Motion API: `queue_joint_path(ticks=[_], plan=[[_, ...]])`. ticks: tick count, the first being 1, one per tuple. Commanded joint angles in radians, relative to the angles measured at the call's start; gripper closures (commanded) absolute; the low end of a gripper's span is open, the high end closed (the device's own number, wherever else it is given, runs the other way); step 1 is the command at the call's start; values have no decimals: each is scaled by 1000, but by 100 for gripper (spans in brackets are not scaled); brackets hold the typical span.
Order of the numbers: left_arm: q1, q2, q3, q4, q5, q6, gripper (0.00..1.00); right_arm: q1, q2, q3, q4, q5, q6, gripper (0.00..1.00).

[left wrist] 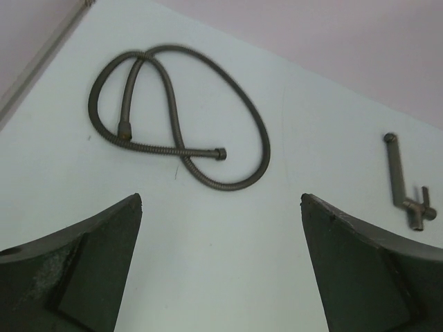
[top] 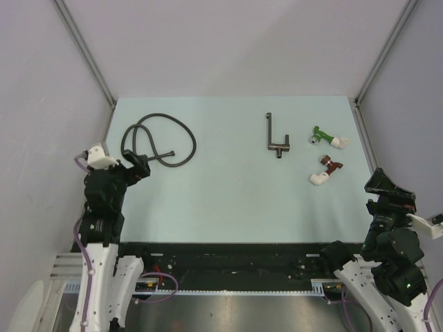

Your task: Install the water faucets

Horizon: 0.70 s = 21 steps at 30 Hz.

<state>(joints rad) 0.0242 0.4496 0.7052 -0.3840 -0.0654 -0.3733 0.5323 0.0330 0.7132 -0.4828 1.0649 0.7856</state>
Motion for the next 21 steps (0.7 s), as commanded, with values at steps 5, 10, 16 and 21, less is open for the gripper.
queue_joint_path(ticks=[5,10,16,21], plan=[[10,388,131,-85,93,13,0,61,-4,-3,-16,60,29,0],[-13,573,212,-92,144,8,0,104,-4,-1,-22,79,27,0],[-156,808,409,-134,81,46,0,141,-4,-1,-27,92,24,0],[-237,1082,574,-234,37,111,0,163,-4,-1,-30,92,20,0]])
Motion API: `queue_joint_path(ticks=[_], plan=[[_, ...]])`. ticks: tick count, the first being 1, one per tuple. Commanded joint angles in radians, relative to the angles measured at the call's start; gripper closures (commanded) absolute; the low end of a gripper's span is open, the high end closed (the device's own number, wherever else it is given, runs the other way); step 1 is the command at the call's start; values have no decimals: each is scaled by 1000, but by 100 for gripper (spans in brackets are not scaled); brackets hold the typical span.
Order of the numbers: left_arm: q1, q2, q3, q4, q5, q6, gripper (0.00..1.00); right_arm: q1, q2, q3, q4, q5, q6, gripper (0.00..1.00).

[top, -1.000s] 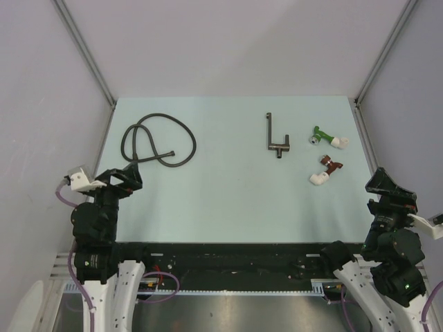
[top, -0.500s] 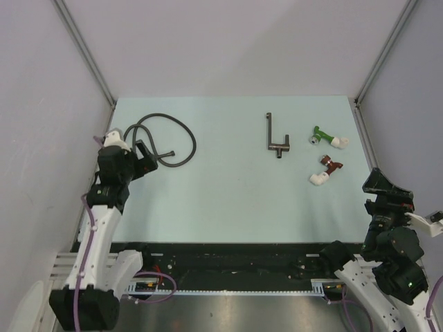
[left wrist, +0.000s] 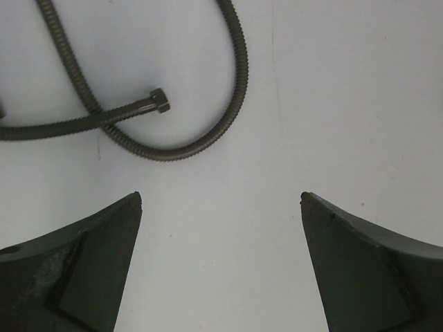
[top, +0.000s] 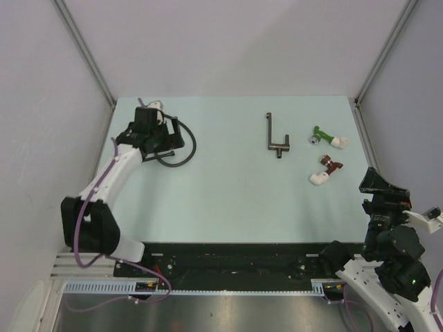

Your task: Install the water faucets

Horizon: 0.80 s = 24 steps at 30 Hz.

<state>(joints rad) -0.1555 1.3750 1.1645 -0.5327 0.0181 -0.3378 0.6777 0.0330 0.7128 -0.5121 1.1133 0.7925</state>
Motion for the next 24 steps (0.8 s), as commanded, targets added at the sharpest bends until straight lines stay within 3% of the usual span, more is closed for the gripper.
queue_joint_path(ticks=[1,5,11,24], plan=[[-74,195,162,-95,-56,82,0,17,-4,-1,-2,42,14,0],[-87,392,248,-145,-61,100,0,29,-4,-1,-5,46,11,1],[-88,536,268,-142,-72,128,4,37,-2,-3,-3,49,13,0],[-134,616,259,-147,13,192,16,54,-4,-3,-5,51,10,0]])
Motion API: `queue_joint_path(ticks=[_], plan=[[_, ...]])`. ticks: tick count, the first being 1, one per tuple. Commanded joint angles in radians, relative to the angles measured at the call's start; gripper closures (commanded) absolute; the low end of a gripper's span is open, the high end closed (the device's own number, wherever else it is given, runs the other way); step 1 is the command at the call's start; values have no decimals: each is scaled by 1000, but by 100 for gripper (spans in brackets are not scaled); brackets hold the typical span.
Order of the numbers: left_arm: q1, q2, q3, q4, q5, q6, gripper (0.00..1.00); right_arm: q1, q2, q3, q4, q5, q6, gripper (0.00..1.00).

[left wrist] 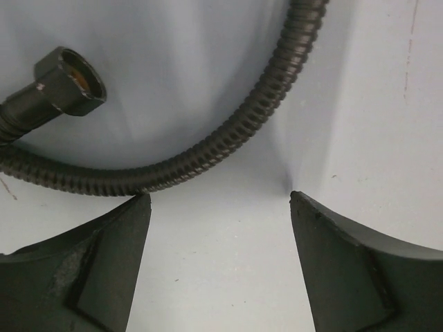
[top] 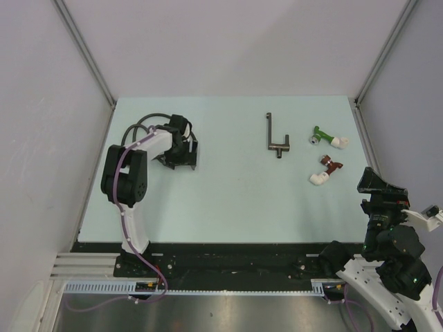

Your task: Install the water faucets

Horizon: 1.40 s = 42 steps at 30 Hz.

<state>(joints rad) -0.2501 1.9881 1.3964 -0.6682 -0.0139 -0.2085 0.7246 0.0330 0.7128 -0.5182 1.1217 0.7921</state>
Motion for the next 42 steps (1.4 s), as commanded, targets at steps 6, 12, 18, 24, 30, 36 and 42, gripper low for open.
queue_joint_path(ticks=[6,12,18,24,30,36,42], plan=[[-94,-46,13,10,-44,46,18,7,-4,-3,0,38,9,0],[-19,-237,-77,145,-181,-61,21,9,-4,-3,1,35,9,0],[202,-321,-111,246,-160,-183,23,10,-4,-1,1,26,7,0],[313,-189,10,245,-156,-152,33,21,-2,-3,3,27,1,0],[345,-14,150,191,-165,-120,46,24,-4,-3,1,39,-5,0],[377,60,191,160,-256,-104,46,27,-4,-1,4,46,-8,0],[396,93,191,162,-276,-83,46,26,-4,-6,14,47,-16,0]])
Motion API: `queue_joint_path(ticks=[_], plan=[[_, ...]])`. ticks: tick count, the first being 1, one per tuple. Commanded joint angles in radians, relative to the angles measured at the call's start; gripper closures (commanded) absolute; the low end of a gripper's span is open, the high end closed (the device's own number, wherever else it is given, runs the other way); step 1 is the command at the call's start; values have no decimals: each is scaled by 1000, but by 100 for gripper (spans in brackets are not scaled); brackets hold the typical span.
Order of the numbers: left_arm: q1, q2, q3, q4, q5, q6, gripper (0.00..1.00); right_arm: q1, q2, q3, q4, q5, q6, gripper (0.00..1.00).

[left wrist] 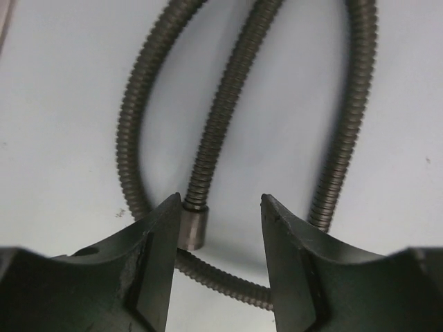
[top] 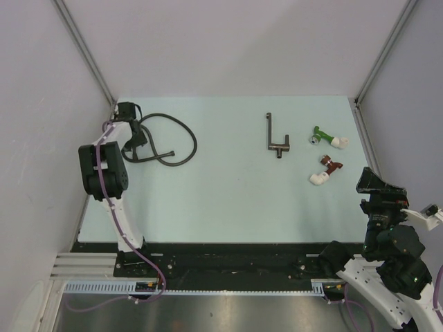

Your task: Install the water faucets

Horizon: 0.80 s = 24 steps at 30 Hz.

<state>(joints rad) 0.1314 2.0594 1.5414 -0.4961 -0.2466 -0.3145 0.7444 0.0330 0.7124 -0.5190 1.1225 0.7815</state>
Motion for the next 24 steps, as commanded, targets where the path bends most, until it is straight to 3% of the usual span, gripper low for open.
queue_joint_path(ticks=[1,7,10,13,19,24], plan=[[16,34,55,-22,-42,22,46,6,-4,-7,14,46,-7,0],[14,99,92,-85,-4,29,47,6,-4,-5,13,45,-10,0],[14,102,100,-102,59,26,58,6,-4,-5,16,40,-11,0],[1,74,106,-113,116,15,77,6,-4,-5,16,37,-11,0],[-55,-47,86,-111,239,-14,93,6,-4,-4,20,22,-19,0],[-113,-241,13,-95,322,-41,96,6,-4,-4,30,-9,-25,0]])
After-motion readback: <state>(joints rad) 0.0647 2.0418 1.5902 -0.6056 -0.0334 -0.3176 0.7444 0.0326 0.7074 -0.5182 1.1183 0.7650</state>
